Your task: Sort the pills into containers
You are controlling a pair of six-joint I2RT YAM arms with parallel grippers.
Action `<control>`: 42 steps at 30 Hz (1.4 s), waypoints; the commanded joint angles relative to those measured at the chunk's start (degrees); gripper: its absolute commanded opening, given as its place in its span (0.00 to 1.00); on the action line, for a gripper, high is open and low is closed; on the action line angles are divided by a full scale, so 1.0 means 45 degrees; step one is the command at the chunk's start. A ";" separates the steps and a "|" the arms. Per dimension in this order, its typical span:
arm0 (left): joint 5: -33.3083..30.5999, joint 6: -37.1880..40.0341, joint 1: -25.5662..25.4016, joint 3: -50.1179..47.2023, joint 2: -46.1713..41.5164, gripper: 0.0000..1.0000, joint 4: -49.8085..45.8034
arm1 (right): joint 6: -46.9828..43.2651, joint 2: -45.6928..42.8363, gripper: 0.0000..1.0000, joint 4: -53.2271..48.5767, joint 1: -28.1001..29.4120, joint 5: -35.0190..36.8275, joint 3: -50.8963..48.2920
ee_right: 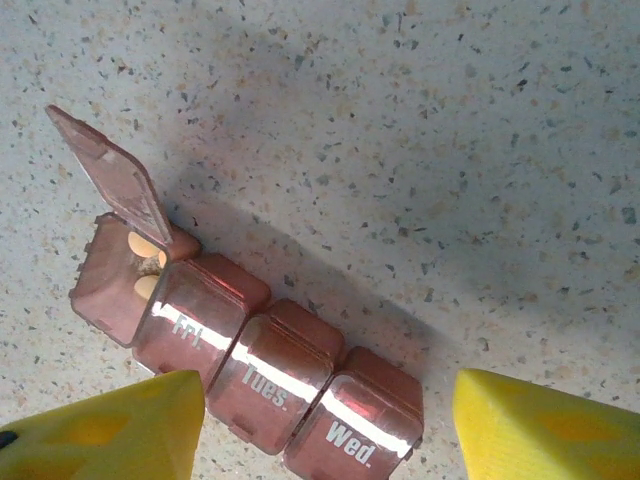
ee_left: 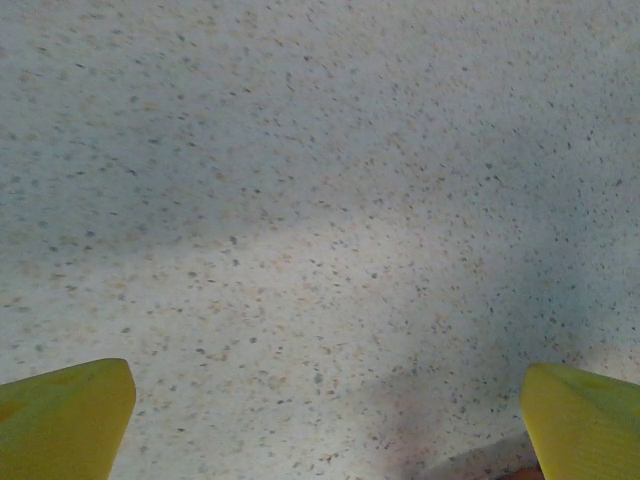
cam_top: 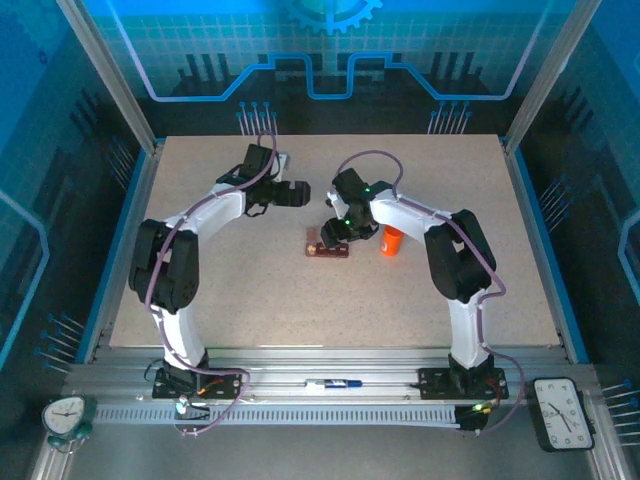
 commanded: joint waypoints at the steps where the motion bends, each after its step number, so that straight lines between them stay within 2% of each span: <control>1: 0.0302 0.0313 -0.0224 0.0707 0.0419 0.99 -0.0734 | 0.0129 0.0190 0.67 0.0042 -0.0055 -0.0183 -0.0247; 10: 0.0186 0.0709 -0.0571 0.1326 0.1007 0.99 -0.1645 | 0.0146 0.0575 0.65 0.0065 -0.0048 0.0117 -0.0403; 13: 0.0164 0.0868 -0.0676 0.1518 0.1221 0.95 -0.2021 | 0.0146 0.0683 0.64 0.0018 -0.0044 0.0204 -0.0420; 16: 0.0256 0.1112 -0.0770 0.1766 0.1473 0.74 -0.2411 | 0.0168 0.0722 0.64 0.0055 -0.0048 0.0260 -0.0512; 19: 0.0388 0.1174 -0.0830 0.2091 0.1775 0.40 -0.2713 | 0.0222 0.0736 0.64 0.0136 -0.0054 0.0284 -0.0638; 20: 0.0455 0.1179 -0.0865 0.2207 0.1873 0.25 -0.2786 | 0.0234 0.0731 0.64 0.0157 -0.0043 0.0285 -0.0664; 22: 0.0496 0.1184 -0.0949 0.2461 0.2109 0.07 -0.2931 | 0.0258 0.0761 0.64 0.0195 -0.0043 0.0285 -0.0725; 23: 0.0464 0.1203 -0.0997 0.2616 0.2239 0.01 -0.3027 | 0.0278 0.0766 0.64 0.0233 -0.0043 0.0285 -0.0765; 32: 0.0283 0.1266 -0.1344 0.4201 0.3669 0.03 -0.4267 | 0.0398 0.0790 0.63 0.0350 -0.0044 0.0343 -0.0972; 42: 0.0644 0.1289 -0.1408 0.4319 0.3995 0.04 -0.5007 | 0.0575 0.0879 0.62 0.0485 -0.0073 0.0324 -0.1052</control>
